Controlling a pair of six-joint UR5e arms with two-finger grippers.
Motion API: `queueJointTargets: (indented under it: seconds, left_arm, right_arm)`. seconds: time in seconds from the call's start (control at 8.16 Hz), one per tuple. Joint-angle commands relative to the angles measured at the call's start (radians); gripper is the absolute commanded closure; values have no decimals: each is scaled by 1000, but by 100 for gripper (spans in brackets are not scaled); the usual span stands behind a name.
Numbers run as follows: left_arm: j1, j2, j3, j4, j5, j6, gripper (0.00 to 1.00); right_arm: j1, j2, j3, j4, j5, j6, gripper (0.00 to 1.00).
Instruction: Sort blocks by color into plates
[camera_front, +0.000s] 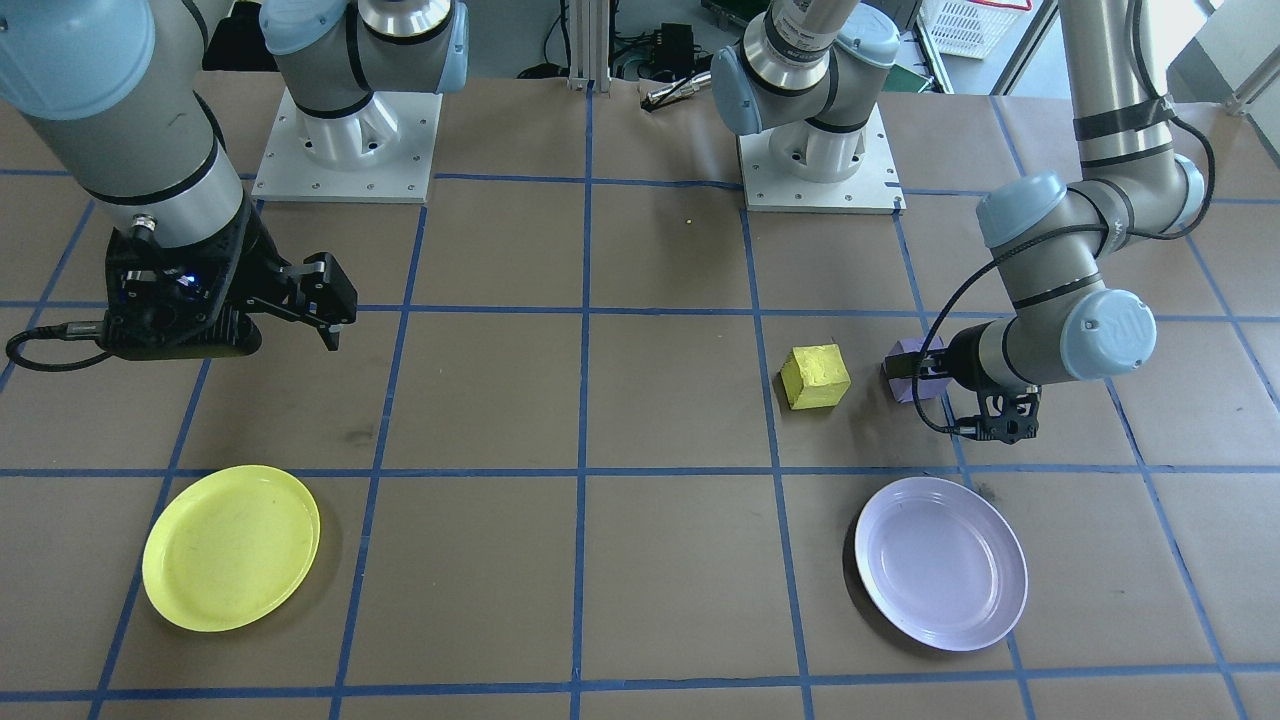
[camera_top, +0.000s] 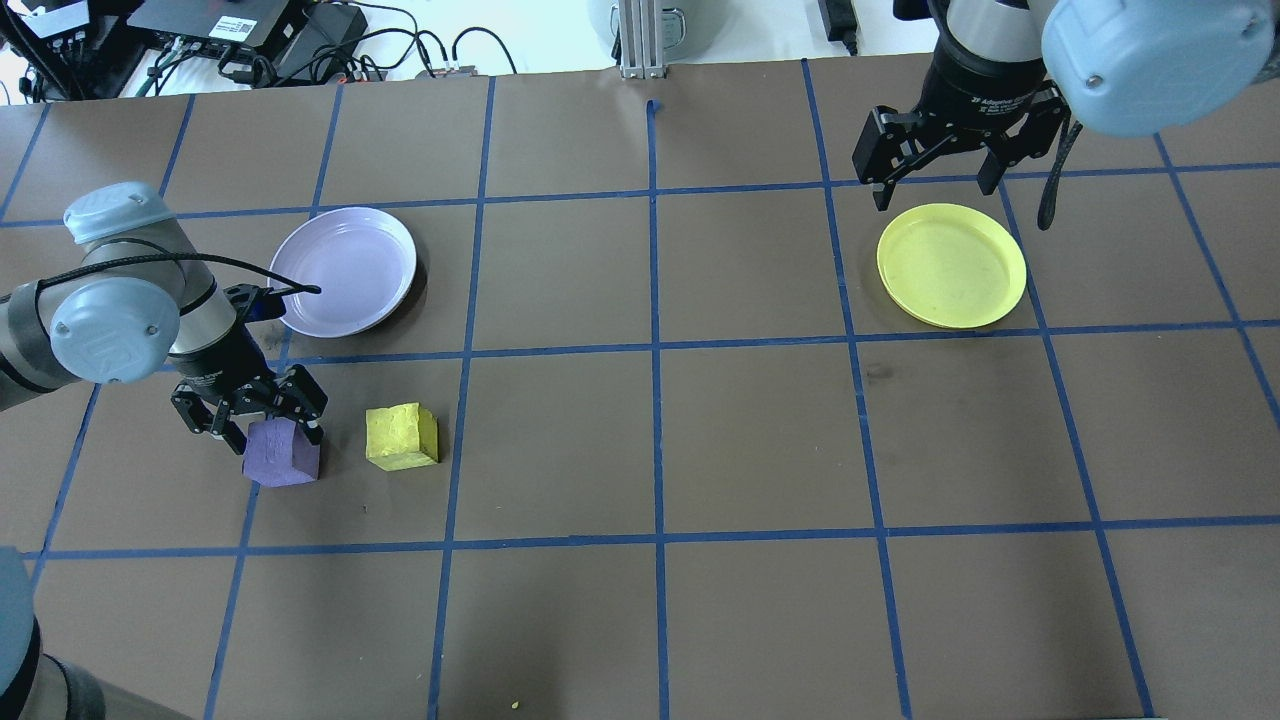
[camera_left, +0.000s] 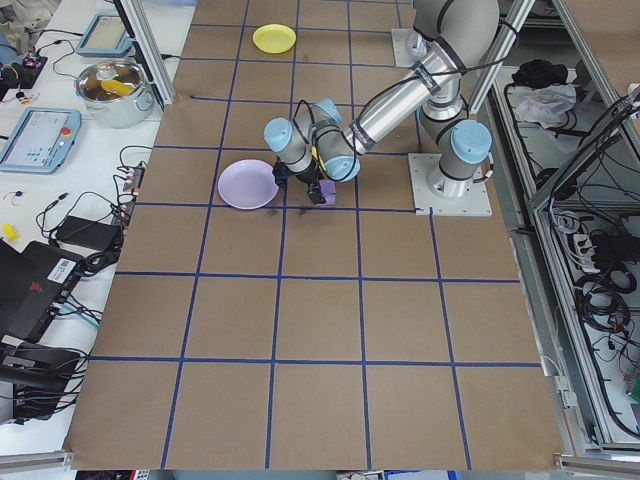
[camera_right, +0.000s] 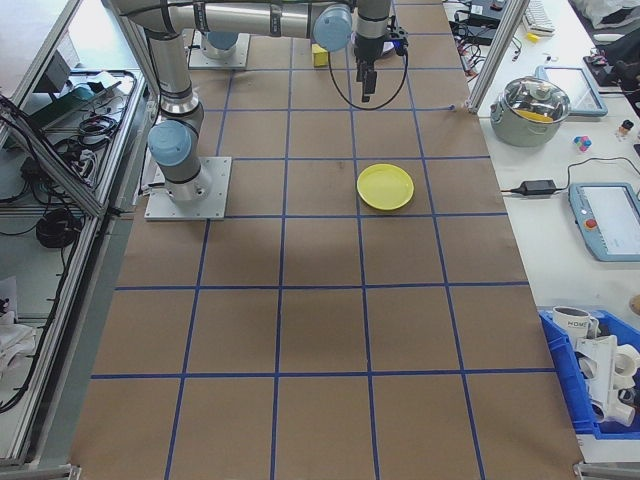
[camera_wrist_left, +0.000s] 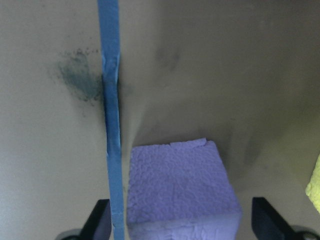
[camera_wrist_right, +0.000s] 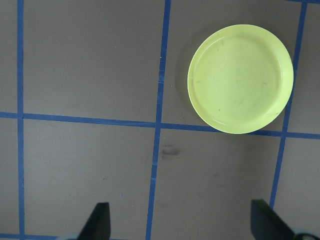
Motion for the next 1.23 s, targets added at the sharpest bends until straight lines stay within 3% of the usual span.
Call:
queueJointTargets:
  seconds: [0.0,0.12,0.25,0.37,0.49,0.86,1.1]
  left_arm:
    - [1,7,-9,22,-4,8,0]
    - [1,6,-11,22,-6,11,10]
    - [-1,12,-12,20,-6,36,41]
    - [1,4,-13,17,-10,88,84]
    - [1,7,-13,8,-9,99,99]
    - [-1,42,-2,-1,-3,145,100]
    - [-13,113,30,-154,2,145,100]
  right_arm:
    - [-3,0,0,0,-1,0,0]
    - [-3,0,0,0,-1,0,0]
    - [-4,0,0,0,-2,0,0]
    - [-4,0,0,-1,-1,-2,0]
    - [-4,0,0,-3,-1,-7,0]
    - [-6,8,0,-5,1,-7,0]
    - [-6,9,0,-3,1,-4,0]
